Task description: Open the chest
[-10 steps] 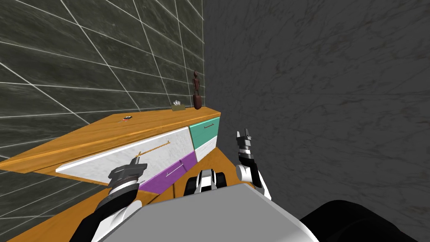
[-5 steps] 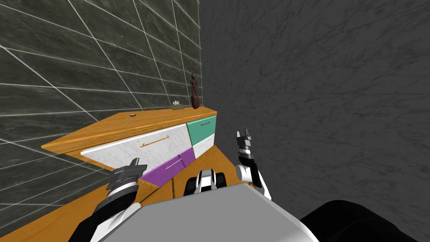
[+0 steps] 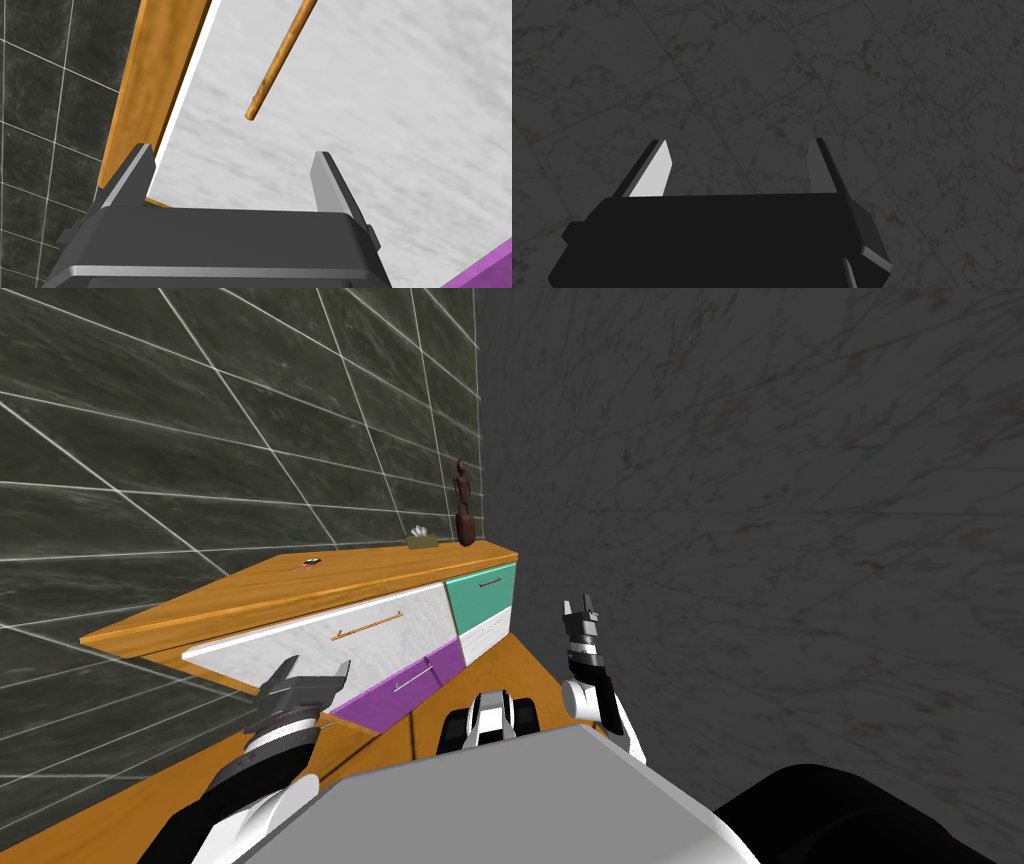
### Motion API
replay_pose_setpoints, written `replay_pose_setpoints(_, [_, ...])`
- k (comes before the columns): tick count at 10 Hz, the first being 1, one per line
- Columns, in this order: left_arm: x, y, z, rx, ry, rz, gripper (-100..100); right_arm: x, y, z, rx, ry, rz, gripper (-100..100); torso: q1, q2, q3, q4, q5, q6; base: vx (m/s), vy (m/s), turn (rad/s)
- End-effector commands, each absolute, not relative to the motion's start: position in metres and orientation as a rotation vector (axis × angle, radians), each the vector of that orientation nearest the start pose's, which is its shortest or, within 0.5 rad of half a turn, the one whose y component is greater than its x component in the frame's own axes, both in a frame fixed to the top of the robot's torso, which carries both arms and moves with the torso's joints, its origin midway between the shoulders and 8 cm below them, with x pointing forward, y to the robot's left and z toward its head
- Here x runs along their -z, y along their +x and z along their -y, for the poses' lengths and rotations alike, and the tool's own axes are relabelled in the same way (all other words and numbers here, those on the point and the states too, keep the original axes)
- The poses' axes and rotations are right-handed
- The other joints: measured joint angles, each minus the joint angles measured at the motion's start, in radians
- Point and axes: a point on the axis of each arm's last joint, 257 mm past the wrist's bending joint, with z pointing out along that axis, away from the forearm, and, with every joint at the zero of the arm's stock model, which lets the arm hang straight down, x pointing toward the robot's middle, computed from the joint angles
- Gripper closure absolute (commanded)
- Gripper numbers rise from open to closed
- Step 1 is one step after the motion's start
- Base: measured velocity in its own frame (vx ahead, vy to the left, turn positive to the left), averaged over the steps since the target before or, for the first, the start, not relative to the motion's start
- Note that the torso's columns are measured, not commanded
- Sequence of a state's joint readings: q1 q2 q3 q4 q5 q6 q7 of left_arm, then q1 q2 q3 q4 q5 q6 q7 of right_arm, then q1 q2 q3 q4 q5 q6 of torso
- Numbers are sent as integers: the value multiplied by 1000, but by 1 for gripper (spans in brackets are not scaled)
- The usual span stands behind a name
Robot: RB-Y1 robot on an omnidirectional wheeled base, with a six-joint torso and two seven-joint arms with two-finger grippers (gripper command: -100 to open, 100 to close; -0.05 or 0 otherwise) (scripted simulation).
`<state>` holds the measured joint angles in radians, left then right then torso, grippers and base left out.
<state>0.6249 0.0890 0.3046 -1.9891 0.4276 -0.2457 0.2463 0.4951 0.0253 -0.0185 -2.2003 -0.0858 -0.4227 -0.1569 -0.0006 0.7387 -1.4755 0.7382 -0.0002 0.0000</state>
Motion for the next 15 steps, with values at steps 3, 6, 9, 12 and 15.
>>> replay_pose_setpoints(3, [174, 319, -483, 1176, -1421, -617, -100, 26, 367, 303, -1443, 918, -578, 0, 2, -2, -1, -1, 0, 0, 72, 39, -2])
replay_pose_setpoints(6, [177, 311, -483, 1180, -1463, -550, -100, 26, 367, 303, -1442, 918, -578, 0, 1, -3, -2, -1, 0, 0, 143, 72, -3])
replay_pose_setpoints(9, [185, 305, -481, 1183, -1498, -490, -100, 26, 367, 303, -1443, 918, -578, 0, -2, 5, 3, 1, 0, 0, 27, 20, 0])
replay_pose_setpoints(12, [188, 302, -480, 1183, -1516, -460, -100, 26, 367, 303, -1443, 918, -578, 0, 1, -1, -1, 0, 0, 0, 0, 0, 0])
replay_pose_setpoints(15, [184, 300, -481, 1182, -1516, -457, 100, 26, 367, 303, -1443, 918, -578, 0, 1, -3, -2, -1, 1, 0, 53, 28, -5])
